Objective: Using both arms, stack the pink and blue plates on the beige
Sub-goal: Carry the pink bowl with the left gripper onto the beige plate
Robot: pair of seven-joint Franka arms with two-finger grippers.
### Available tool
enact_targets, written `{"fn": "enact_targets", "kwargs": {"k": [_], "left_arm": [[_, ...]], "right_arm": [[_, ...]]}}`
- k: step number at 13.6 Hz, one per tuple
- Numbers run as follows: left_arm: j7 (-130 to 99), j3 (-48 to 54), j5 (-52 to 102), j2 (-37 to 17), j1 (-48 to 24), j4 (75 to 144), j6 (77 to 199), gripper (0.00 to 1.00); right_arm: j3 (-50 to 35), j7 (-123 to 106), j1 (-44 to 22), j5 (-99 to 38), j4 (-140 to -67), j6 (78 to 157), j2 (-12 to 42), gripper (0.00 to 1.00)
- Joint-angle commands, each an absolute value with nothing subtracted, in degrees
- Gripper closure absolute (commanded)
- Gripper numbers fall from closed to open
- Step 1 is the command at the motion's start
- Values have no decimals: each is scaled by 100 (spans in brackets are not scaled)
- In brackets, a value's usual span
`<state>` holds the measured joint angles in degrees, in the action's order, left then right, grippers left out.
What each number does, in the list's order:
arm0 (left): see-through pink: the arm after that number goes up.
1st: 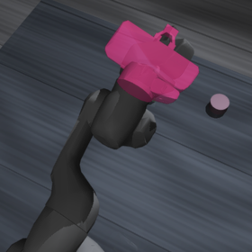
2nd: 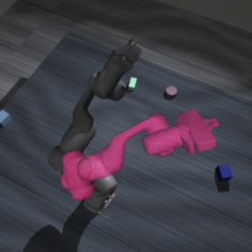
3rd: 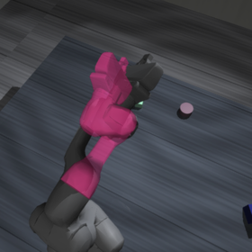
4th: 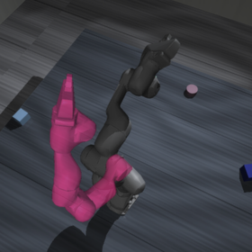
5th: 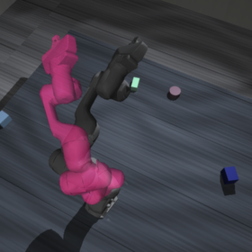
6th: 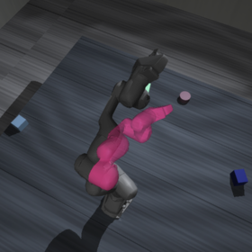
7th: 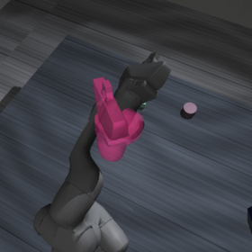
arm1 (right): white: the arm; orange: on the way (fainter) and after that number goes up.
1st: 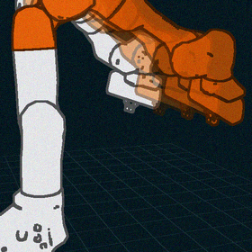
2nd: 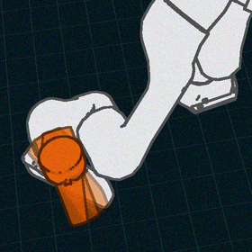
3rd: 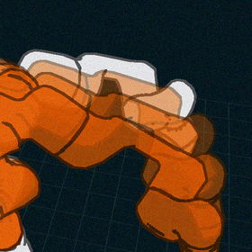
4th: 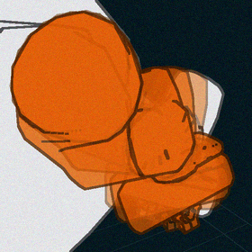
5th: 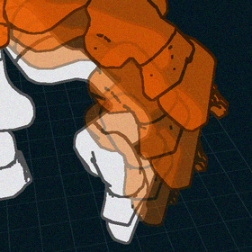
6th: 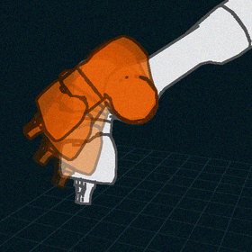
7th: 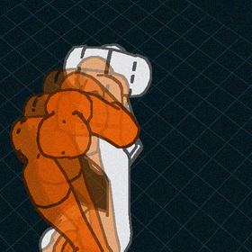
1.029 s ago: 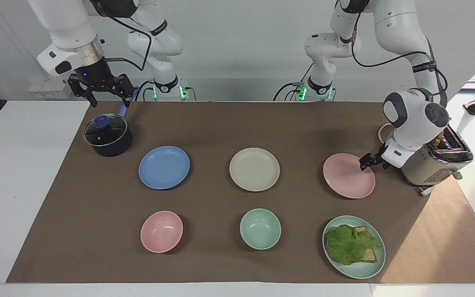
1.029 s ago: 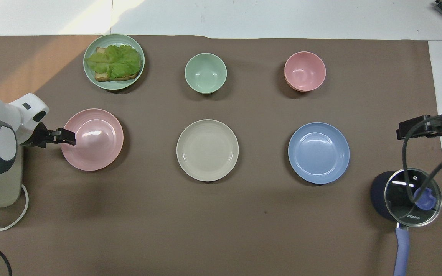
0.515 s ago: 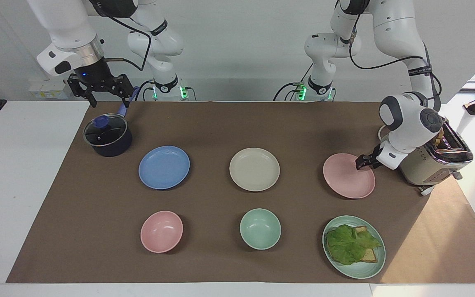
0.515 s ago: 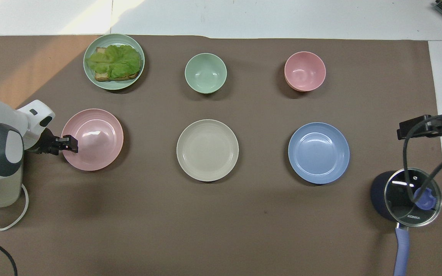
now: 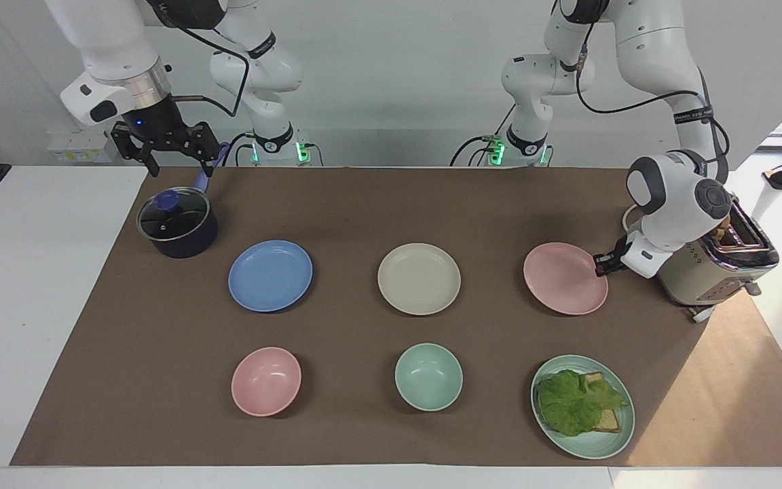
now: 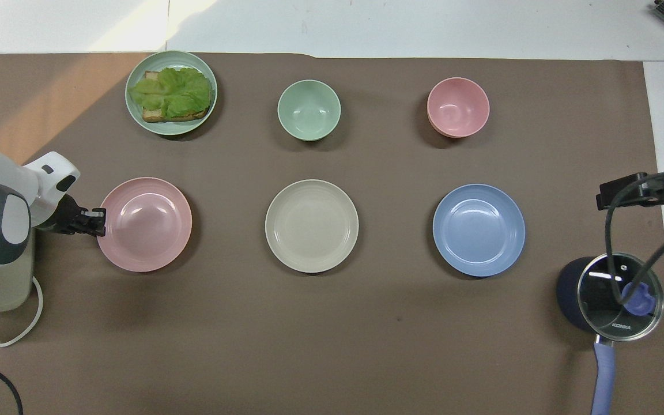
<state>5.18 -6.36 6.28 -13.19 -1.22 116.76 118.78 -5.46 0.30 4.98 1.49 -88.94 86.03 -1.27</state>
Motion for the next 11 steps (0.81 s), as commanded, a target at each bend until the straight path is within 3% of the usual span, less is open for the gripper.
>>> {"fn": "enact_targets", "kwargs": {"k": [1, 5, 9, 11], "left_arm": [[483, -606, 781, -1292, -97, 11331, 11183, 100], [-164, -510, 1204, -1275, -176, 10408, 9890, 100], [-1614, 87, 1485, -1169, -605, 10406, 10071, 100], [-2377, 105, 1503, -1090, -1340, 10554, 10553, 100]], "right_arm": [[-598, 158, 562, 141, -9070, 8745, -255, 0], [-598, 158, 562, 132, -9070, 8771, -246, 0], [-598, 149, 562, 132, -9079, 8780, -255, 0], [-598, 149, 562, 132, -9079, 8780, -255, 0]]}}
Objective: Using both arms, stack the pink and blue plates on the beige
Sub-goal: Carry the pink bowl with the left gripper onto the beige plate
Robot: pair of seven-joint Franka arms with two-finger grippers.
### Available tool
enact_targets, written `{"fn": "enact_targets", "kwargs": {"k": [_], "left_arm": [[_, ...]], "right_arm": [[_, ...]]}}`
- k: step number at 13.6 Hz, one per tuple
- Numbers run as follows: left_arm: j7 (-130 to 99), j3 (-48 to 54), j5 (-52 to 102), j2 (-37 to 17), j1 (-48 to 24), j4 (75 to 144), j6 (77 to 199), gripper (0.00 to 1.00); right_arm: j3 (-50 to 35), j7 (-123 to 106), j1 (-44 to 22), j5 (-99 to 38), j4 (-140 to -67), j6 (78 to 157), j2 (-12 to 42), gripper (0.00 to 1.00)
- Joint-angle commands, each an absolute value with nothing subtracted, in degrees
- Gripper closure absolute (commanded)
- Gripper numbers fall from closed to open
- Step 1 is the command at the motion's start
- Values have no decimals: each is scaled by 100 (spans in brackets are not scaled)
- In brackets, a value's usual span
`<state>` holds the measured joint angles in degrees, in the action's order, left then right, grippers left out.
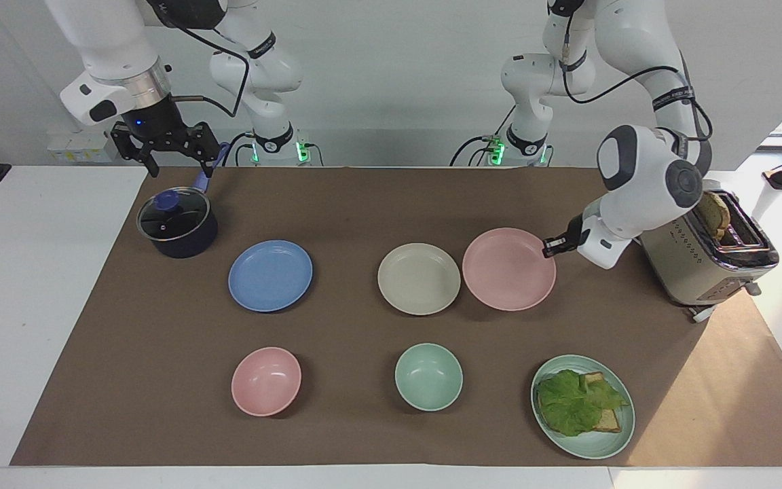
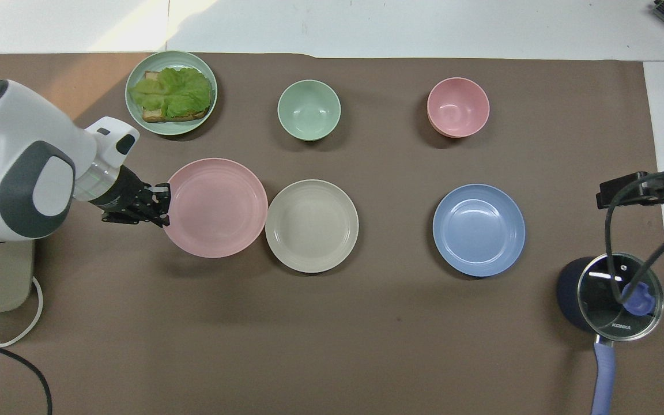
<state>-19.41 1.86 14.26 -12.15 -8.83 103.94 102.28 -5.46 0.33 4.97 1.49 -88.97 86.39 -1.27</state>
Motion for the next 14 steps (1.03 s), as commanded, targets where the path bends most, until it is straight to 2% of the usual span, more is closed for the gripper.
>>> {"fn": "enact_targets", "kwargs": {"k": [1, 6, 8, 9, 11, 14], "left_arm": [[-2599, 114, 1503, -1055, -1597, 10669, 10704, 100], [-2637, 114, 1512, -1090, -2504, 11319, 11846, 100], [-2593, 114, 1512, -1160, -2697, 11347, 12014, 100], [-2584, 123, 1512, -1186, -2716, 11347, 12171, 96], [-2593, 114, 1512, -1204, -2707, 11329, 12243, 0], [-2540, 79, 1494, -1178, -2611, 11294, 12164, 0]], "right_arm": [[-598, 149, 562, 132, -9079, 8780, -255, 0], [-598, 149, 571, 132, -9079, 8780, -246, 0], [-598, 149, 571, 132, -9079, 8780, -255, 0], [-598, 149, 571, 132, -9079, 8780, -255, 0], [-598, 149, 571, 132, -9088, 8772, -255, 0], [-598, 149, 563, 132, -9088, 8780, -255, 0]]}}
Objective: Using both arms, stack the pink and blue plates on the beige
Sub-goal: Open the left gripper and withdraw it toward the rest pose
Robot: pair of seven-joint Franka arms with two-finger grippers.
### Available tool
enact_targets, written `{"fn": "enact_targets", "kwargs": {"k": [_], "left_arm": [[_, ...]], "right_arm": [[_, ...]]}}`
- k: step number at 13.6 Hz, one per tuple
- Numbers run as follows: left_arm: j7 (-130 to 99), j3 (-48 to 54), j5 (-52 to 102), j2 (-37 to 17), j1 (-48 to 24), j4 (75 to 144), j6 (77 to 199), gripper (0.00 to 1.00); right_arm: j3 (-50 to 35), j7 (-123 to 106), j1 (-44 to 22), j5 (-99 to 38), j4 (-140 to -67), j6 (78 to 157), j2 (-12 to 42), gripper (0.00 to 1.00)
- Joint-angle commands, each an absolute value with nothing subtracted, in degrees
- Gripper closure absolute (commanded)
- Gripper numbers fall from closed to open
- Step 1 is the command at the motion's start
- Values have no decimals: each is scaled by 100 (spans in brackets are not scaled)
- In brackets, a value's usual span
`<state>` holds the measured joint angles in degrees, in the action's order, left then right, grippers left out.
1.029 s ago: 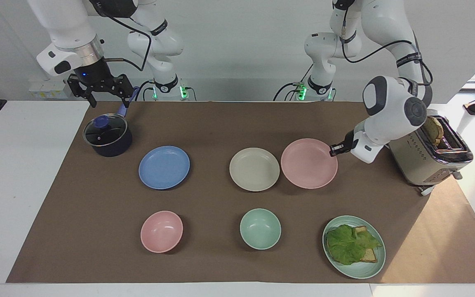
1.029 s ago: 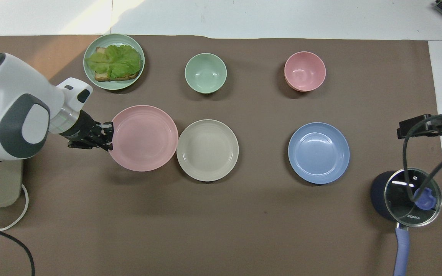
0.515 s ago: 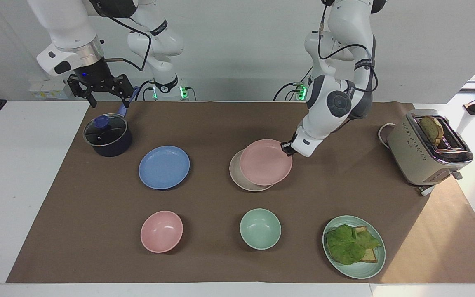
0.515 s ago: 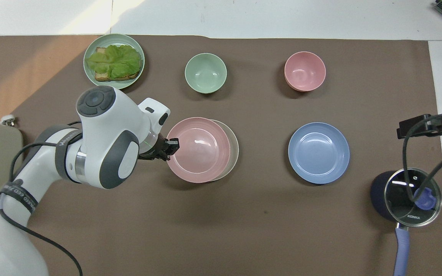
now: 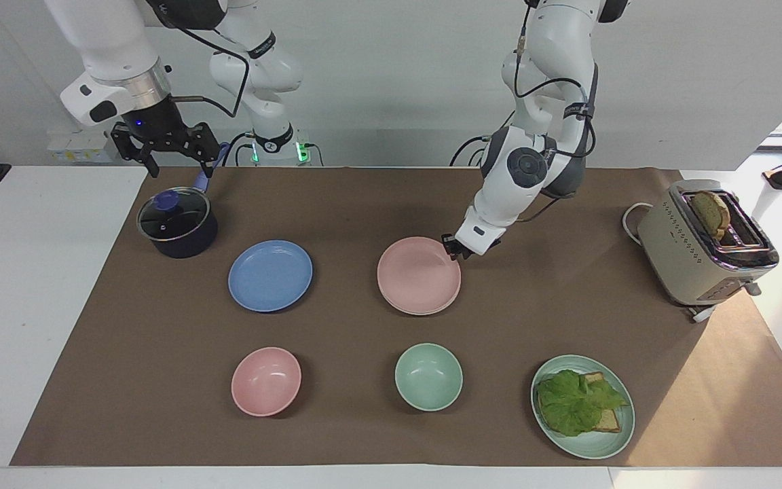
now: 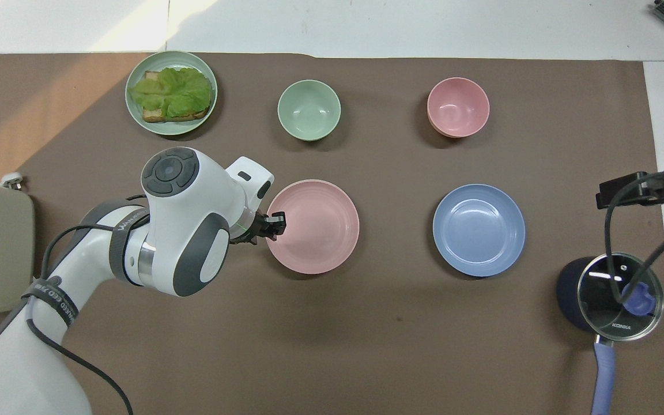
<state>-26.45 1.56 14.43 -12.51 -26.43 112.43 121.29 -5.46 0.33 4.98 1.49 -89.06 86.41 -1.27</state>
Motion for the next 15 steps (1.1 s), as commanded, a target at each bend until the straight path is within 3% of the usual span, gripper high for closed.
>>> {"fn": "enact_targets", "kwargs": {"k": [1, 7, 10, 15], "left_arm": [[-2418, 70, 1451, -1160, -2445, 11224, 12164, 0], [-1435, 44, 627, -985, -1495, 10425, 11418, 0], [-995, 18, 475, -599, -1039, 10179, 11154, 0], [-134, -18, 35, -457, -555, 9265, 10109, 0]], "right_arm": [[-598, 158, 571, 132, -9088, 8798, -255, 0], [-598, 158, 563, 132, -9202, 9088, -255, 0], [-598, 158, 563, 132, -9439, 9386, -203, 0], [-598, 326, 562, 123, -10492, 10457, -70, 0]]}}
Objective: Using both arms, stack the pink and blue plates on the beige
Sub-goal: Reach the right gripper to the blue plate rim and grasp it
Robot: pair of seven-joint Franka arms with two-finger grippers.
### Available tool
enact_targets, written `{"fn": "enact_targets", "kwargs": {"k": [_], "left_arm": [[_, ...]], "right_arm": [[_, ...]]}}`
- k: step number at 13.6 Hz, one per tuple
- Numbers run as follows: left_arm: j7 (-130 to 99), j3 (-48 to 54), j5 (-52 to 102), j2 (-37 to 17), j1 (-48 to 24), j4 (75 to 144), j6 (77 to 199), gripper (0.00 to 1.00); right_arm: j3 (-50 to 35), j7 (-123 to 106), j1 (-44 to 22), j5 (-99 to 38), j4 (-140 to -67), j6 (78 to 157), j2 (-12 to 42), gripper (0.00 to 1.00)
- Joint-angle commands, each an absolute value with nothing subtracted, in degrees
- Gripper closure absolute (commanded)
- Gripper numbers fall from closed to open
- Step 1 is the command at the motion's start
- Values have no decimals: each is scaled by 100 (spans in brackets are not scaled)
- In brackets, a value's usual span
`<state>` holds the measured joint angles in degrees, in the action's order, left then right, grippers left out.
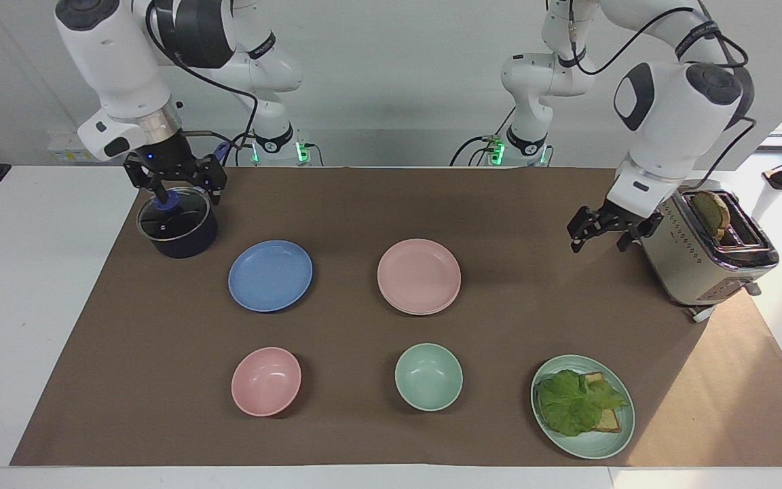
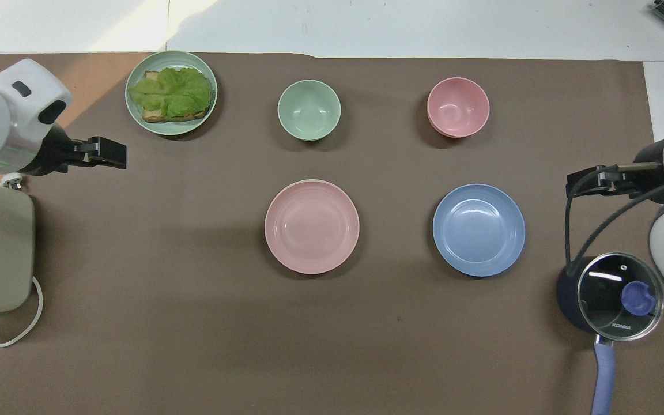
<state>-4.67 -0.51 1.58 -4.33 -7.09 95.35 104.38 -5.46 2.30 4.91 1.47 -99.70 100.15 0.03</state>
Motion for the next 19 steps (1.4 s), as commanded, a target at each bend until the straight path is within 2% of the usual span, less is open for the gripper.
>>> {"fn": "enact_targets", "kwargs": {"k": [1, 8, 11, 13, 15, 18, 19], "left_arm": [[-27, -26, 35, -396, -528, 9229, 10012, 0], [-18, -18, 35, -115, -448, 9229, 9774, 0], [-35, -9, 35, -114, -448, 9229, 9782, 0], [-35, -18, 44, -114, -440, 9237, 9800, 0], [-35, -26, 44, -114, -431, 9237, 9782, 0], [-35, -18, 35, -114, -431, 9237, 9782, 0], [-35, -18, 35, -114, -431, 9237, 9782, 0]], "right_arm": [[-598, 325, 571, 123, -10755, 10729, -18, 0], [-598, -77, 826, -156, -12627, 13346, 369, 0], [-598, -588, 1018, -623, -12928, 13833, 605, 1], [-598, -921, 1072, -939, -12972, 14088, 843, 9], [-598, -1177, 1186, -1229, -12981, 14159, 923, 23], [-598, -1213, 1187, -1476, -12981, 14107, 932, 59], [-606, -1222, 1169, -1598, -12973, 14098, 923, 75]]}}
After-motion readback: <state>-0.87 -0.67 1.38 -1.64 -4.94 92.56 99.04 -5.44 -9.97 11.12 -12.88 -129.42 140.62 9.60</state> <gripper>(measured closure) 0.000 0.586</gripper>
